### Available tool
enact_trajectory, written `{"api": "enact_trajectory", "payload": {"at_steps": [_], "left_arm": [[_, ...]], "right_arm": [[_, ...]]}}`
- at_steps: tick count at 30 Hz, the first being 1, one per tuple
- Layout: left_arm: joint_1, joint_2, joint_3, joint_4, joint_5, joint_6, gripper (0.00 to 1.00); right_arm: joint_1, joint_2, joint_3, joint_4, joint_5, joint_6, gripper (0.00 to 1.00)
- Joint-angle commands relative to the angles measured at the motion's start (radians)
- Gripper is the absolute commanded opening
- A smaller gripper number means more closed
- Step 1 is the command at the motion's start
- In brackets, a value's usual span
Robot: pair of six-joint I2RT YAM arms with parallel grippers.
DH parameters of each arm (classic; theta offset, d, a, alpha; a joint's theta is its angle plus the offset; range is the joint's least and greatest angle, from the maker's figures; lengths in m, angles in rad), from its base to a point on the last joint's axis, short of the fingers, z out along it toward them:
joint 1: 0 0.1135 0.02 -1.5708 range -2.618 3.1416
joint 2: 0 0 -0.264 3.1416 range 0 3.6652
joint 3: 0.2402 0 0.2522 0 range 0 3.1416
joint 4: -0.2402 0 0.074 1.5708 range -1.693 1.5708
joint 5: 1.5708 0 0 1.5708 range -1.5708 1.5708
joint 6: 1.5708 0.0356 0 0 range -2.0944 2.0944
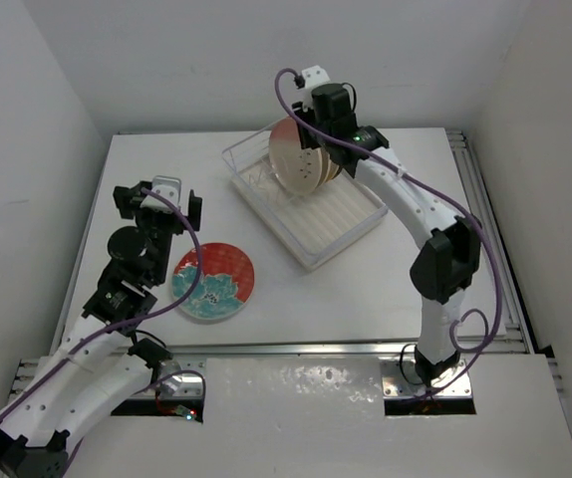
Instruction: Unload the plates from the dish rack
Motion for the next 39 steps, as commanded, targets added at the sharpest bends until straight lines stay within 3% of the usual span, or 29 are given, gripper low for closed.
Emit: {"api": "enact_trajectory", "payload": {"at_steps": [1,23,27,31,35,39], "left_arm": [[-0.012,0.009,0.018,0.046,0.004,0.001,0.98],[-0.012,0.007,0.044,0.039,0.024,-0.004,0.98],[-0.012,0.009,0.041,0.038,0.026,-0.002,0.98],[-0.012,0.011,0.039,0.041,0.030,-0.007,0.98],[-0.012,0.006,0.041,0.030,0.036,-0.016,0.98],[-0.012,-0.006,0.042,0.012,0.041,-0.025,0.98]], "right_arm": [[0.002,-0.108,-0.029,0.061,0.029,-0.034,0.36],[0.000,0.119,0.032,-0.043,0.117,-0.083,0.37],[0.000,0.102,-0.007,-0.022,0.065,-0.086,0.33],[-0.004,0.110,-0.018,0.000,0.004,-0.088,0.22],[-0.052,0.153,-0.011,-0.006,-0.127,-0.010,0.29],[-0.098,0.139,-0.050,0.029,-0.216,0.053,0.26]]}}
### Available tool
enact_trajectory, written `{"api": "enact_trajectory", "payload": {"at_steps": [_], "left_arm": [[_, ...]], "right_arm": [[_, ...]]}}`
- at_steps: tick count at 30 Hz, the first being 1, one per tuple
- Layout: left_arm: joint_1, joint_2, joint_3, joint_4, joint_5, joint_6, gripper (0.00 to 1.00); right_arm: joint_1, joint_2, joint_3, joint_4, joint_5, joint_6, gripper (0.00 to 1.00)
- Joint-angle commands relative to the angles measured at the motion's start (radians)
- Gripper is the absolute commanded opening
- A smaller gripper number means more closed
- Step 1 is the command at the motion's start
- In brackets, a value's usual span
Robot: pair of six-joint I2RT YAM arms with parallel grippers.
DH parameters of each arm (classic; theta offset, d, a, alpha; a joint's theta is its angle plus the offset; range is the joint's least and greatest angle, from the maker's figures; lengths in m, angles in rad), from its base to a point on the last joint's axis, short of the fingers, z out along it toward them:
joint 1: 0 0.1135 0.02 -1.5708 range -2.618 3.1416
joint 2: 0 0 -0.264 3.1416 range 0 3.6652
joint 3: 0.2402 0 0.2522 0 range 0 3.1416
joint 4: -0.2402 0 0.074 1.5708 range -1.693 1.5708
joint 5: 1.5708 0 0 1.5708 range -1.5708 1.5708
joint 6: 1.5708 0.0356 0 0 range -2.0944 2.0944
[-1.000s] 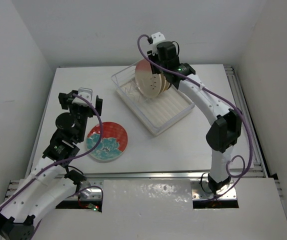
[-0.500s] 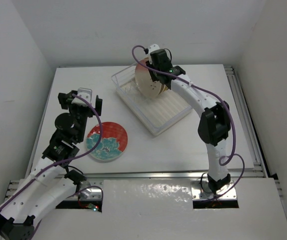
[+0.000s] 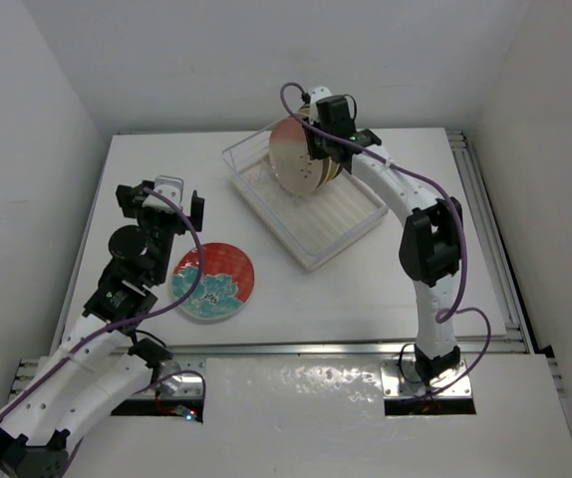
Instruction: Unload the plates from the dish rack
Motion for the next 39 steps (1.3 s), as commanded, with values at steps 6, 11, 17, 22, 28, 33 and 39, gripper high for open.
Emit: {"api": "enact_trajectory", "payload": {"at_steps": [6,11,17,22,28,33,39], "left_arm": [[-0.012,-0.016,0.039,0.019,0.059,-0.030,0.98],[-0.011,-0.018,0.041,0.018,0.068,-0.029,0.98],[-0.011,-0.022,0.029,0.022,0.069,-0.007,0.98],[-0.012,-0.035,0.012,0.027,0.048,0.014,0.98],[-0.012,-0.042,0.019,0.044,0.036,0.039,0.98],[-0.012,-0.033,0.053,0.071,0.033,0.037,0.98],[-0.012,-0.024,0.088,0.084,0.039,0.028,0.98]], "right_arm": [[-0.019,-0.015,-0.053,0.047,-0.285,0.026,0.02],[-0.019,-0.076,-0.084,0.075,-0.238,0.018,0.00],[-0.019,-0.185,-0.050,0.156,-0.185,0.085,0.00],[-0.019,-0.268,-0.033,0.256,-0.178,0.151,0.00],[-0.018,-0.314,-0.023,0.314,-0.173,0.187,0.00],[0.016,-0.313,-0.010,0.389,-0.220,0.285,0.00],[0.122,-0.213,0.060,0.504,-0.277,0.485,0.00]]}}
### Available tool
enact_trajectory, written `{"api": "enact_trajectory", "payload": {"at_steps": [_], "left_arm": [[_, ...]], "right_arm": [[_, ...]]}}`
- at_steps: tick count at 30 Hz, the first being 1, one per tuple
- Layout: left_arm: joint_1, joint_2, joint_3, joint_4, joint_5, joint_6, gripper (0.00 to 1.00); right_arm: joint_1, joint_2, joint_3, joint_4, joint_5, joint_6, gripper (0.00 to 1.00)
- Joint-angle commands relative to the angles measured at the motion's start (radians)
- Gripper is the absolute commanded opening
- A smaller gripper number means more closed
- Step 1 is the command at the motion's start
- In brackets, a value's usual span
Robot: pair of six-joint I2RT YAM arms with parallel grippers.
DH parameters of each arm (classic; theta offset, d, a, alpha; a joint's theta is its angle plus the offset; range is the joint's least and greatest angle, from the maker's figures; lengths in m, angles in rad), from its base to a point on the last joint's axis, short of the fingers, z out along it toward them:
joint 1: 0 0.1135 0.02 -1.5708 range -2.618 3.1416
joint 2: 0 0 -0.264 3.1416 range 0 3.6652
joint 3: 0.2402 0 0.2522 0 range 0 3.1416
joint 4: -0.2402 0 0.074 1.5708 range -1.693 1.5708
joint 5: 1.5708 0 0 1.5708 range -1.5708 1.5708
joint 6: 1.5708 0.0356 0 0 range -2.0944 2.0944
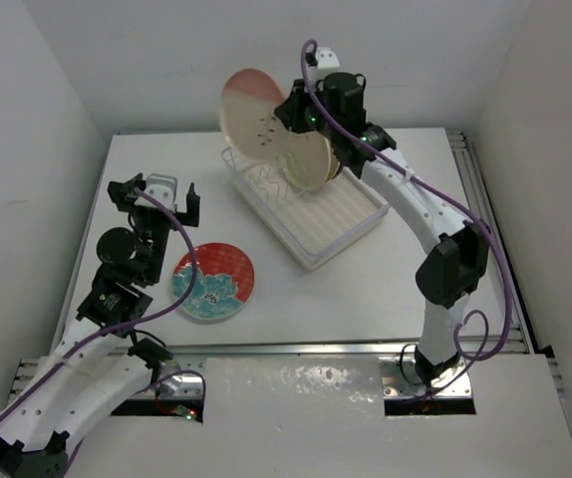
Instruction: Unload the plates from the dish rack
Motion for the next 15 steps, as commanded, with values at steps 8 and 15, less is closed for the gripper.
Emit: {"api": "enact_trajectory", "payload": {"at_steps": [8,15], "left_arm": [[-0.012,-0.008,0.102,0.057,-0.013,-0.016,0.98],[-0.011,-0.025,0.095,0.058,-0.045,-0.016,0.98]], "right_arm": [[0.194,0.322,0.234,0.463,-0.138,0.614,0.00],[0.308,0.503,0.320,0.517,-0.067,0.735,0.00]]}}
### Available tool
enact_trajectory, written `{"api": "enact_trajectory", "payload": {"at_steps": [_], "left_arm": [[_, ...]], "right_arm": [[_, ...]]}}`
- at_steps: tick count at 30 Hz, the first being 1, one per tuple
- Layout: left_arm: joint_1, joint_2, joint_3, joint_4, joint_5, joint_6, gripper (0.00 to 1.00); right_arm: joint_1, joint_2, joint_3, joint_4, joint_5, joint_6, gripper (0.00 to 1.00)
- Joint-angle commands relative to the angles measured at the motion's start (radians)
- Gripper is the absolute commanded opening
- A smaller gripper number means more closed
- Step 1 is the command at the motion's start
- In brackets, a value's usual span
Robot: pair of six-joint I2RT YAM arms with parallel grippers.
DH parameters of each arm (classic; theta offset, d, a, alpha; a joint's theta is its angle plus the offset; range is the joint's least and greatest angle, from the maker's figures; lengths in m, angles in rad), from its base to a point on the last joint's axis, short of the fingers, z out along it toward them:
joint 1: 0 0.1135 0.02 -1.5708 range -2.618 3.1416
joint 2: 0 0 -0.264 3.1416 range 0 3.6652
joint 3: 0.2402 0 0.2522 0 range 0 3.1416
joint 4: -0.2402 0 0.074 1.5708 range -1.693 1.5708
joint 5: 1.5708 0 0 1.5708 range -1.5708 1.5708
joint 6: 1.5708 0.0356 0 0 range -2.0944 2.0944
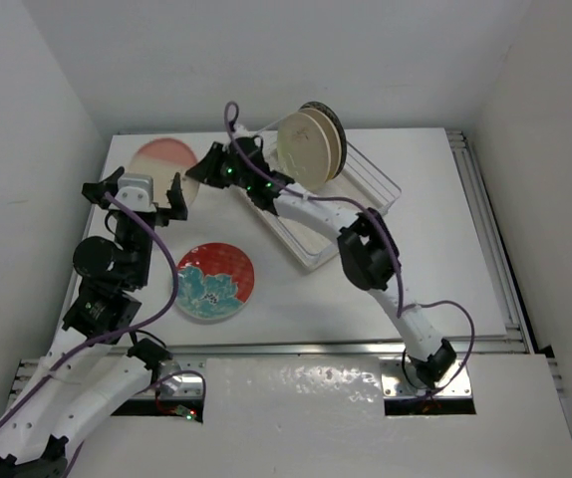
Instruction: Unload the plates from the dish rack
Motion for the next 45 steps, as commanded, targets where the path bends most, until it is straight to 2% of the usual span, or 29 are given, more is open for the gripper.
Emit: {"api": "enact_trajectory", "payload": {"at_steps": [1,10,19,22,26,27,28,30,31,35,36,37,39,44,45], "left_arm": [[-0.012,-0.009,0.028,0.032,-0.022,-0.005,0.98],[-0.014,-0.026,0.015,0.015,-0.022,-0.014,0.98],[-0.015,-0.035,-0.001,0.012,-0.025,-0.023,0.98],[-0.015,-0.038,-0.007,0.015,-0.027,-0.023,0.98],[-0.015,-0.043,-0.015,0.021,-0.037,-0.014,0.98],[-0.015,-0.044,-0.018,0.024,-0.042,-0.014,0.99],[-0.014,-0.044,-0.018,0.026,-0.047,-0.009,0.98],[-0.015,-0.046,-0.021,0.030,-0.048,-0.006,0.98],[-0.015,-0.046,-0.021,0.032,-0.048,-0.006,0.98],[-0.014,-0.053,-0.021,0.030,-0.056,-0.003,0.98],[-0.015,-0.053,-0.021,0.029,-0.057,-0.002,0.98],[-0.015,-0.055,-0.021,0.027,-0.060,-0.002,0.99],[-0.015,-0.056,-0.022,0.026,-0.060,-0.005,0.99],[-0.015,-0.056,-0.024,0.030,-0.060,-0.003,0.98],[-0.015,-0.055,-0.024,0.030,-0.059,-0.003,0.98]], "right_arm": [[0.055,0.010,0.107,0.218,0.031,0.138,0.00],[0.117,0.214,0.181,0.249,0.173,0.309,0.00],[0.126,0.307,0.204,0.226,0.314,0.395,0.00],[0.130,0.351,0.222,0.201,0.321,0.447,0.00],[0.147,0.367,0.219,0.169,0.328,0.439,0.00],[0.158,0.364,0.212,0.157,0.327,0.432,0.03],[0.164,0.362,0.207,0.152,0.325,0.422,0.11],[0.173,0.350,0.181,0.143,0.322,0.411,0.16],[0.176,0.344,0.170,0.138,0.321,0.408,0.22],[0.180,0.314,0.124,0.114,0.339,0.391,0.37],[0.178,0.305,0.127,0.106,0.343,0.362,0.46],[0.180,0.302,0.129,0.094,0.345,0.348,0.50],[0.178,0.278,0.113,0.057,0.353,0.319,0.55],[0.178,0.238,0.052,0.034,0.359,0.267,0.58],[0.176,0.235,0.061,0.028,0.360,0.251,0.62]]}}
